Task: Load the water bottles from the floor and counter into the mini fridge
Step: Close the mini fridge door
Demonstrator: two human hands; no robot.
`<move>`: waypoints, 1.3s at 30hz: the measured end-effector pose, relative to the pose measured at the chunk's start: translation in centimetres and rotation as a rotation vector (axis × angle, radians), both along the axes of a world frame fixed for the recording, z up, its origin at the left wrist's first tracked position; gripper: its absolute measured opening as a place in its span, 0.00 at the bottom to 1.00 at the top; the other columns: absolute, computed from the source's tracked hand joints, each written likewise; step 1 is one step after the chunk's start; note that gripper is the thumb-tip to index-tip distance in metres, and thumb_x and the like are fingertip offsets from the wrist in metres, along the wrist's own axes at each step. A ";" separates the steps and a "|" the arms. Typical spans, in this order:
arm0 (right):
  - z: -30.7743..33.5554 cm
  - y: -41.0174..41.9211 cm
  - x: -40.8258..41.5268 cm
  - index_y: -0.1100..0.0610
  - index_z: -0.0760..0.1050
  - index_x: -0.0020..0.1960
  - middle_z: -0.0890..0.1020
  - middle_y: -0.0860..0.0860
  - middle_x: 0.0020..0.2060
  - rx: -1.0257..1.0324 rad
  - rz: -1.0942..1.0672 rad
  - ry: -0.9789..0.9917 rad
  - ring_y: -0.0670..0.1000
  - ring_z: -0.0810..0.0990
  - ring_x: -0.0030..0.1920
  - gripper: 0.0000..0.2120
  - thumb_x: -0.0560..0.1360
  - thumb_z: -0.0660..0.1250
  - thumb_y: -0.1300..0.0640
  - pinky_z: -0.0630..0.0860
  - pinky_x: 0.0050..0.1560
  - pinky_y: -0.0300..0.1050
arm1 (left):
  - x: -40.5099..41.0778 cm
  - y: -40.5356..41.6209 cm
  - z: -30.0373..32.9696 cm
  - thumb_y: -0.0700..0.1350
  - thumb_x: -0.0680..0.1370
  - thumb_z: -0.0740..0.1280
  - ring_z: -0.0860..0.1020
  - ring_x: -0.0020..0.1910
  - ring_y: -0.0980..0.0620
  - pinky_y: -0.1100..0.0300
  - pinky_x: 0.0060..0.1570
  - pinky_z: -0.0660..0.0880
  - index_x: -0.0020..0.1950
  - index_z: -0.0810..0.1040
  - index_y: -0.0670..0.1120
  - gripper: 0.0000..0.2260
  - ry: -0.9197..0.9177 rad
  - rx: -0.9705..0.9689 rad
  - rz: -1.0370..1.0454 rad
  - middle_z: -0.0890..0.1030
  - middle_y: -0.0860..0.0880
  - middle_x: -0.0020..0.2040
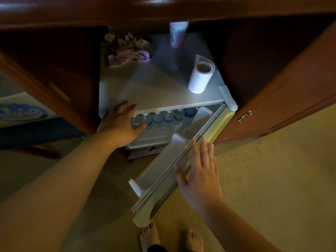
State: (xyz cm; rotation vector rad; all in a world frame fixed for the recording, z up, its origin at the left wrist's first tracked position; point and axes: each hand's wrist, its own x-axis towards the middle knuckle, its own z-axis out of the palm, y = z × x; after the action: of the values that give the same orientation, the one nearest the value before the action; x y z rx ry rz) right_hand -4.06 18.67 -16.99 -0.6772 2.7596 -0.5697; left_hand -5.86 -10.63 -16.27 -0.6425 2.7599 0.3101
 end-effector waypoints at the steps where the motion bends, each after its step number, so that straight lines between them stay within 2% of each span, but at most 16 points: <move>1: -0.1 0.1 -1.1 0.44 0.34 0.83 0.35 0.51 0.82 0.057 0.129 0.039 0.55 0.30 0.80 0.37 0.83 0.48 0.32 0.41 0.80 0.59 | -0.1 0.1 -0.1 0.69 0.80 0.57 0.50 0.83 0.45 0.43 0.81 0.48 0.85 0.51 0.54 0.38 0.004 0.005 0.009 0.49 0.51 0.85; 4: -1.0 0.4 -4.2 0.44 0.38 0.83 0.37 0.51 0.83 0.188 0.412 0.094 0.54 0.30 0.80 0.32 0.84 0.42 0.34 0.42 0.80 0.64 | -0.4 0.4 -0.3 0.70 0.79 0.58 0.52 0.83 0.45 0.44 0.81 0.50 0.84 0.53 0.54 0.38 0.024 0.015 0.046 0.51 0.51 0.85; 7: -2.2 0.0 -5.9 0.42 0.42 0.83 0.37 0.52 0.83 0.225 0.510 0.091 0.54 0.30 0.80 0.30 0.84 0.39 0.34 0.42 0.79 0.66 | -0.5 1.2 -0.1 0.69 0.80 0.56 0.51 0.83 0.45 0.43 0.81 0.50 0.84 0.54 0.53 0.36 0.028 0.012 0.086 0.51 0.51 0.85; 10: -2.7 -1.1 -6.0 0.42 0.41 0.83 0.34 0.52 0.82 0.198 0.483 0.094 0.55 0.28 0.80 0.30 0.84 0.39 0.34 0.38 0.79 0.64 | -0.7 2.2 0.5 0.68 0.82 0.51 0.51 0.82 0.44 0.44 0.80 0.51 0.84 0.53 0.52 0.34 0.016 0.003 0.104 0.51 0.50 0.84; 16: -3.6 -4.1 -6.4 0.46 0.33 0.82 0.28 0.52 0.80 0.147 0.408 0.109 0.56 0.26 0.79 0.32 0.85 0.41 0.37 0.37 0.79 0.61 | -0.9 2.1 1.3 0.68 0.83 0.47 0.53 0.82 0.46 0.48 0.80 0.50 0.84 0.54 0.53 0.33 -0.007 0.034 0.138 0.52 0.52 0.85; 22: -4.6 -6.4 -8.3 0.50 0.36 0.83 0.33 0.54 0.82 0.086 0.413 0.180 0.54 0.30 0.80 0.32 0.86 0.45 0.41 0.39 0.80 0.58 | -0.8 1.8 1.1 0.68 0.83 0.46 0.51 0.83 0.47 0.47 0.81 0.47 0.84 0.56 0.52 0.33 0.008 0.038 0.102 0.54 0.52 0.84; 27: -5.0 -8.4 -10.0 0.50 0.35 0.83 0.33 0.54 0.82 0.103 0.408 0.202 0.52 0.30 0.80 0.32 0.86 0.42 0.39 0.37 0.80 0.56 | -0.3 1.2 1.1 0.65 0.84 0.46 0.51 0.83 0.47 0.45 0.81 0.43 0.84 0.55 0.53 0.31 0.035 0.072 0.082 0.54 0.52 0.84; 29: -5.2 -9.2 -10.6 0.50 0.35 0.83 0.34 0.54 0.82 0.111 0.399 0.219 0.53 0.30 0.81 0.32 0.86 0.42 0.39 0.37 0.80 0.56 | 0.1 0.8 1.3 0.60 0.86 0.47 0.53 0.82 0.47 0.45 0.81 0.45 0.84 0.56 0.54 0.26 0.068 0.088 0.068 0.55 0.53 0.84; 31: -5.4 -9.9 -11.1 0.51 0.36 0.83 0.34 0.54 0.82 0.122 0.390 0.237 0.53 0.31 0.81 0.32 0.86 0.42 0.39 0.37 0.80 0.57 | 0.6 0.6 1.7 0.57 0.86 0.51 0.51 0.81 0.47 0.46 0.81 0.44 0.84 0.54 0.54 0.26 0.074 0.116 0.072 0.53 0.54 0.84; 36: -5.6 -10.1 -11.3 0.50 0.35 0.83 0.35 0.55 0.82 0.150 0.387 0.261 0.53 0.32 0.81 0.32 0.85 0.41 0.38 0.36 0.80 0.56 | 1.8 0.2 1.7 0.62 0.80 0.66 0.45 0.82 0.48 0.50 0.80 0.41 0.85 0.48 0.50 0.42 0.067 0.119 0.034 0.50 0.54 0.85; 39: -5.6 -10.6 -11.6 0.49 0.34 0.83 0.34 0.55 0.82 0.159 0.373 0.258 0.53 0.30 0.80 0.32 0.85 0.40 0.38 0.34 0.80 0.55 | 2.0 -0.4 0.5 0.64 0.77 0.68 0.46 0.83 0.43 0.47 0.82 0.47 0.85 0.49 0.52 0.44 0.116 0.133 0.066 0.52 0.55 0.84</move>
State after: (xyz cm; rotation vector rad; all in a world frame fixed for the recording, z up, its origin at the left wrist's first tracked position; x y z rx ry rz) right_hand -15.63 8.09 -22.59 -1.2634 2.7561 -0.1917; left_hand -3.82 -10.98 -15.75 -0.7028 2.8009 0.5573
